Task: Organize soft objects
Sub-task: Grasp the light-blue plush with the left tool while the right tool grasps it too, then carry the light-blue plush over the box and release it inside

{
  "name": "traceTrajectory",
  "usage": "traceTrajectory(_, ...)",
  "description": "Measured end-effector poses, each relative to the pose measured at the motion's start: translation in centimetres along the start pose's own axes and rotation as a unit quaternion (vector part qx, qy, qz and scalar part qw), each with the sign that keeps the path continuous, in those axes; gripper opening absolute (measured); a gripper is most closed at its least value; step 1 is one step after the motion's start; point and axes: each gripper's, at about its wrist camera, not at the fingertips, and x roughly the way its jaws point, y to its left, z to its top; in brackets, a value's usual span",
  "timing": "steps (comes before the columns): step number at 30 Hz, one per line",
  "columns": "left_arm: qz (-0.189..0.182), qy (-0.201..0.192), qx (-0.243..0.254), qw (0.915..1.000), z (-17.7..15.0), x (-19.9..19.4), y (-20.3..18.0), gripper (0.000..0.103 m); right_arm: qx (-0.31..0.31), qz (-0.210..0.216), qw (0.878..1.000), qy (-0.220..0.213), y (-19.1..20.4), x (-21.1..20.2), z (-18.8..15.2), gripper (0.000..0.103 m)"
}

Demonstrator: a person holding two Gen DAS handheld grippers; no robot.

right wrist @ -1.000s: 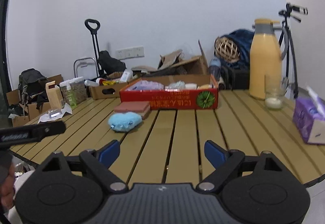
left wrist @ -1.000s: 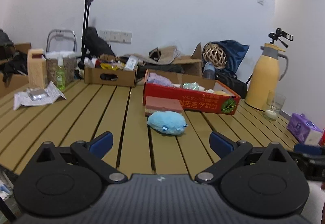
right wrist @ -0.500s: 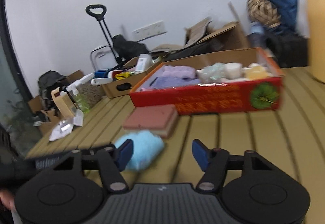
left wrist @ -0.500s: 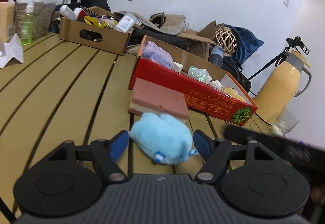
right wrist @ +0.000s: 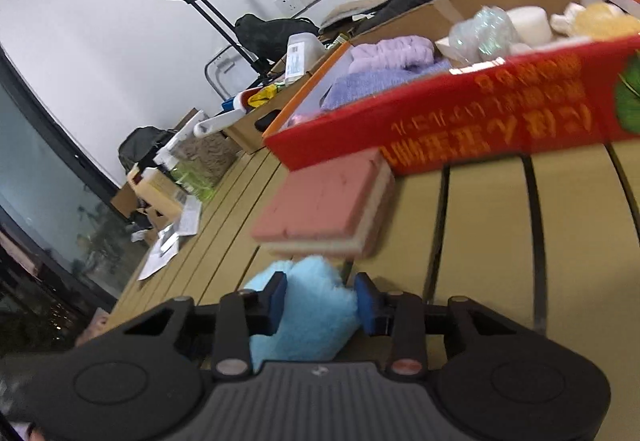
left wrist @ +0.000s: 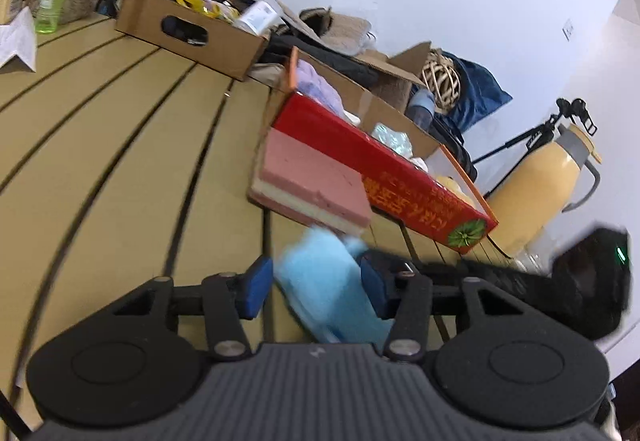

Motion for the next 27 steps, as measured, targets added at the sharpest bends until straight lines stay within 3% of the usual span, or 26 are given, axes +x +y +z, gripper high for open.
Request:
traceTrajectory(6,-0.059,0.031,0.008,0.9977,-0.7,-0.3,-0.8,0.056,-0.013,-0.041,0.998,-0.042,0.5,-2.7,-2.7,0.036)
traceTrajectory(8,-0.055,0.045,0.01,0.9974,-1.3,-0.1,-1.2,0.063,-0.014,-0.045,0.998,-0.048,0.4,-2.7,-2.7,0.035)
traceTrajectory(11,-0.045,0.039,0.02,0.998,-2.2,-0.3,-1.8,0.053,-0.018,-0.037,0.998,-0.049,0.1,-2.7,-2.8,0.034)
traceTrajectory(12,-0.05,0.045,0.018,0.9976,-2.2,-0.1,-1.9,0.039,-0.011,-0.032,0.998,-0.051,-0.1,-2.6,-2.9,0.033)
traceTrajectory(19,-0.049,0.039,0.015,0.9979,-2.6,-0.6,-3.1,0.037,0.014,-0.019,0.999,-0.045,-0.5,-3.9,-3.2,0.03)
traceTrajectory(22,-0.065,0.033,0.054,0.9959,-1.0,-0.1,-5.6,0.035,0.033,-0.017,0.998,-0.054,-0.9,-5.2,-2.7,0.025)
traceTrajectory(27,-0.127,0.015,0.096,0.9872,5.4,4.0,-10.7,0.034,0.015,-0.035,0.99,-0.133,-1.1,-9.9,2.8,0.025)
